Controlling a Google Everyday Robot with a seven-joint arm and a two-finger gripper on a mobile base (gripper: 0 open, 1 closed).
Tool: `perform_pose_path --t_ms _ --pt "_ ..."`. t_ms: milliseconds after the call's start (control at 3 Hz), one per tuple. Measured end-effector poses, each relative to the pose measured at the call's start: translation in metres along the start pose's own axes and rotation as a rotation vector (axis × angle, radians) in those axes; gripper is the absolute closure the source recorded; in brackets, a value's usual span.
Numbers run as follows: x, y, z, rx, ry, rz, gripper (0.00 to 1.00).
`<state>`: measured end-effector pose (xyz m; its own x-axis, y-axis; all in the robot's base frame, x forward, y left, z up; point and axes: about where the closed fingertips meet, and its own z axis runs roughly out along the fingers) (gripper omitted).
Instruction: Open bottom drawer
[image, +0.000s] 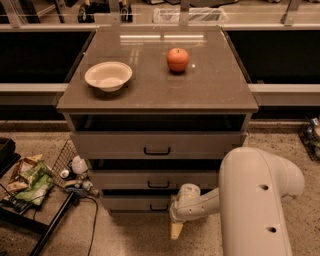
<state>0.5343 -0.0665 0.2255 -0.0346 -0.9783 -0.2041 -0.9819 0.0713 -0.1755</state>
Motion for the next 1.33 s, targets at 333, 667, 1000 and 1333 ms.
perform_pose_path --t_ms 333,667,1000,1333 --pt "0.001 -0.008 0.021 0.024 0.022 -0.019 0.0" --pt "0.003 -0.024 0.035 0.051 0.049 -0.02 0.0" --pt "0.006 -0.041 0.044 0.069 0.089 -0.012 0.0" --pt "0.009 -0.049 0.055 0.056 0.134 -0.002 0.0"
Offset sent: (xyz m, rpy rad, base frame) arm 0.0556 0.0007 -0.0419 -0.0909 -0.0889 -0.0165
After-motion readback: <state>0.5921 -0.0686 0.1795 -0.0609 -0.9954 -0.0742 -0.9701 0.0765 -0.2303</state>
